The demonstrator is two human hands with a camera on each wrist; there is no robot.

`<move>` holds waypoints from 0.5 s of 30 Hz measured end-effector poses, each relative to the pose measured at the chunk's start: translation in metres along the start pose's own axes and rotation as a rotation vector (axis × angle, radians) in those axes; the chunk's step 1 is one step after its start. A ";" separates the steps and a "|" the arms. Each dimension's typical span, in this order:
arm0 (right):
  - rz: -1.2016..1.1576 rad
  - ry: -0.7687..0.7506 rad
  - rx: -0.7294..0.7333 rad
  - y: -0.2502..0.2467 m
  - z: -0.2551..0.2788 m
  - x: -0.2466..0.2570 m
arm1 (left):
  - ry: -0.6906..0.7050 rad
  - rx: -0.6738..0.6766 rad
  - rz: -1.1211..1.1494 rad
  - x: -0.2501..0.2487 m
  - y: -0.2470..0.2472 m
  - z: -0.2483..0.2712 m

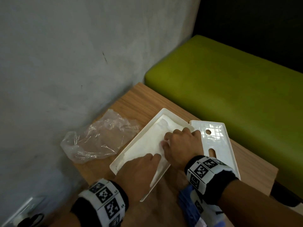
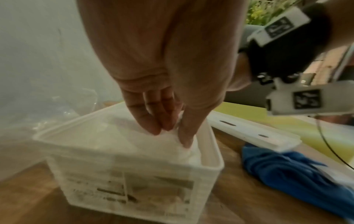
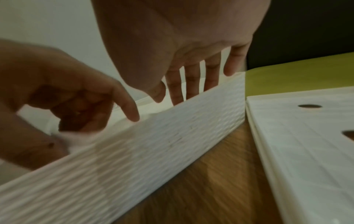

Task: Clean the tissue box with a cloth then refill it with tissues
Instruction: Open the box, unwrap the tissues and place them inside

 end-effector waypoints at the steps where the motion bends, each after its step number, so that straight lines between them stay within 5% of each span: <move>1: 0.012 0.000 -0.002 -0.001 -0.002 0.001 | -0.012 -0.014 0.005 -0.004 0.002 0.003; 6: 0.120 -0.020 0.034 0.000 -0.008 0.001 | -0.207 -0.024 0.191 0.009 0.013 0.016; 9: 0.019 -0.112 -0.022 -0.004 -0.012 0.008 | -0.132 -0.137 0.294 0.028 -0.003 0.005; 15: -0.182 -0.171 0.130 0.009 -0.019 0.018 | -0.138 0.026 0.041 0.027 0.011 -0.016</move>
Point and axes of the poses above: each hand's wrist, its own z-axis away from the middle knuckle, its own y-axis out of the palm, x = y × z, the point moved 5 cm from there along -z, towards the middle knuckle, and after that the axes turned 9 degrees about z, right-handed, at the moved point
